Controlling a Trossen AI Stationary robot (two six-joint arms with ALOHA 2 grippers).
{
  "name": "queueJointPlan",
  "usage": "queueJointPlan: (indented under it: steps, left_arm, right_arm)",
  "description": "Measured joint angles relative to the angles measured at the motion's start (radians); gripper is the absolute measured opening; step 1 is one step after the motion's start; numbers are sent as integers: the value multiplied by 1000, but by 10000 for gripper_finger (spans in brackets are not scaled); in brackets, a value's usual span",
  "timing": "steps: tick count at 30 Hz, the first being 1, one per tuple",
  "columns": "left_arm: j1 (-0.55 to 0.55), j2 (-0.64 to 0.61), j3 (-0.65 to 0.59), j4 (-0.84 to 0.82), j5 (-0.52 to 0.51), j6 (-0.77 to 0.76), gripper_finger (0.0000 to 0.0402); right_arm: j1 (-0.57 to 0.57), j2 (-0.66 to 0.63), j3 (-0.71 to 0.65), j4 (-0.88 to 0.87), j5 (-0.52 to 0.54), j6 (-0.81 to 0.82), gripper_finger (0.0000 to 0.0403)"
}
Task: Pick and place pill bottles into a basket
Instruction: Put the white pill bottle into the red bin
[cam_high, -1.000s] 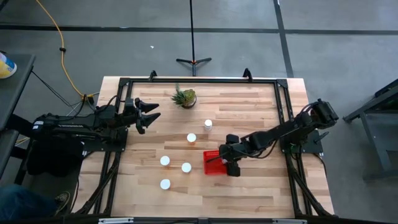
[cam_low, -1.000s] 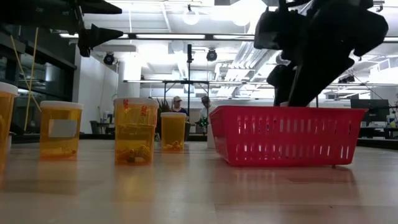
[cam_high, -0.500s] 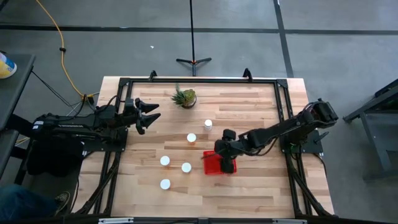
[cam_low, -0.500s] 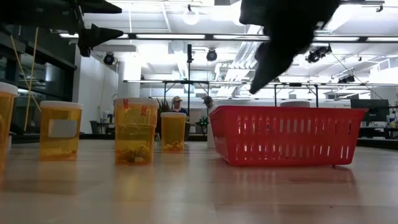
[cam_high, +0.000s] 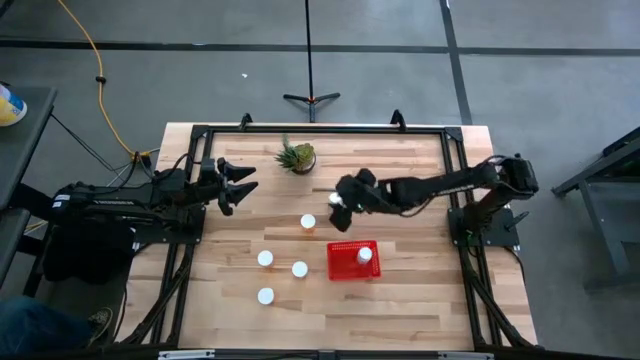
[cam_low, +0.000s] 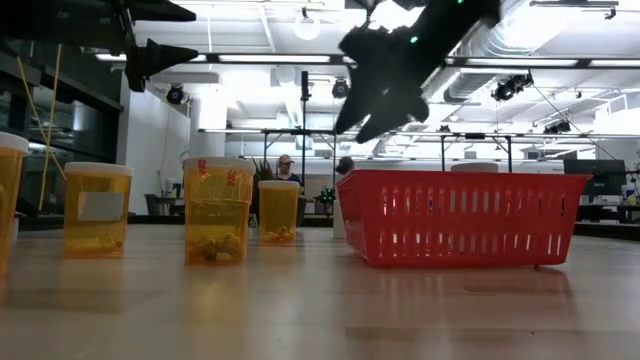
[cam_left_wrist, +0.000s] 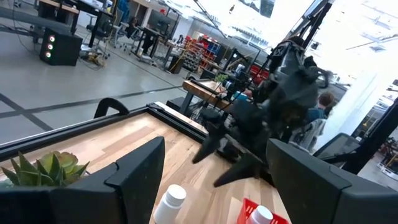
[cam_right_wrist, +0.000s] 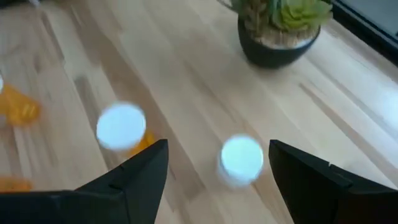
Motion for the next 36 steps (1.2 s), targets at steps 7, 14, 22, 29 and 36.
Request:
queueJointPlan:
  steps: [7, 14, 22, 29, 36]
  left_arm:
    - [0, 0, 0, 3, -3, -16, 314]
    - [0, 0, 0, 8, -31, -11, 314]
    - [0, 0, 0, 7, -33, -9, 314]
    - [0, 0, 0, 7, -33, -8, 314]
    - [0, 0, 0, 6, -33, -8, 314]
  right_arm:
    - [-123, 65, 0, 13, -193, -26, 269]
    - [-172, 73, 0, 31, -250, -71, 268]
    - [-162, 73, 0, 53, -270, -494, 268]
    - [-165, 99, 0, 54, -359, -656, 268]
    - [-185, 171, 0, 68, -340, -643, 268]
